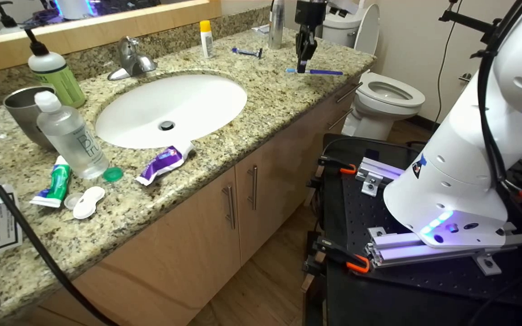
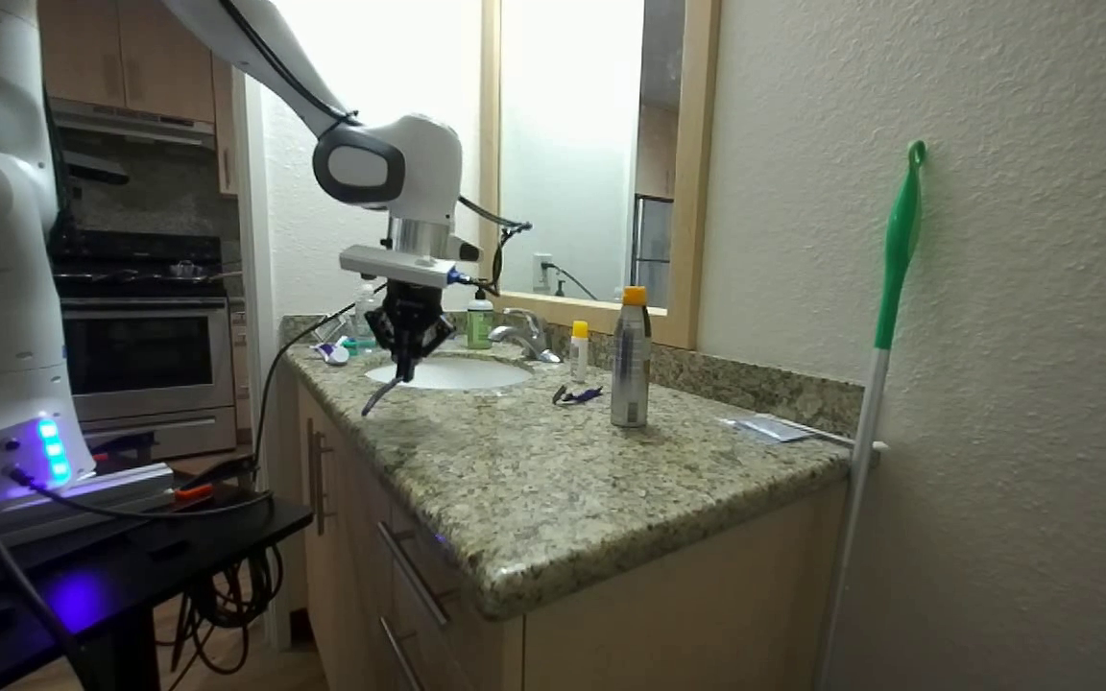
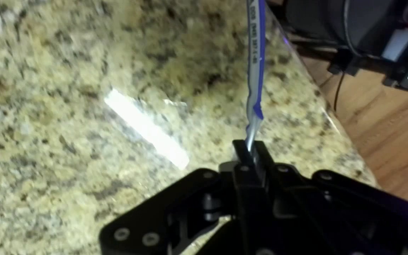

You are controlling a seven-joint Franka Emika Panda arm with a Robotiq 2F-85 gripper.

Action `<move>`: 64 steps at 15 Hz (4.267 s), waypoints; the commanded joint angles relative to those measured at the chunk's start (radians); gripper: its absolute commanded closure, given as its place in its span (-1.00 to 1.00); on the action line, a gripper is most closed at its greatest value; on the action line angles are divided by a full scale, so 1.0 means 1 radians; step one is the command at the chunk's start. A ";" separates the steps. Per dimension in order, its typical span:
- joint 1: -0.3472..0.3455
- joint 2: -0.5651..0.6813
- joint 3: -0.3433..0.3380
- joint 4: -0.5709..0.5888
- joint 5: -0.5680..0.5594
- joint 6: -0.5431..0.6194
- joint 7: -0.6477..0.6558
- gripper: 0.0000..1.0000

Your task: Pick up the toothbrush from the countertop and put it in the silver cup.

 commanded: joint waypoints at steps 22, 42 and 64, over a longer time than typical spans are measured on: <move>0.520 -0.686 0.142 -0.097 0.960 -0.010 0.031 0.97; 0.663 -0.285 0.137 0.158 1.810 0.149 -0.661 0.87; 0.535 0.156 0.231 0.338 2.373 -0.053 -1.253 0.97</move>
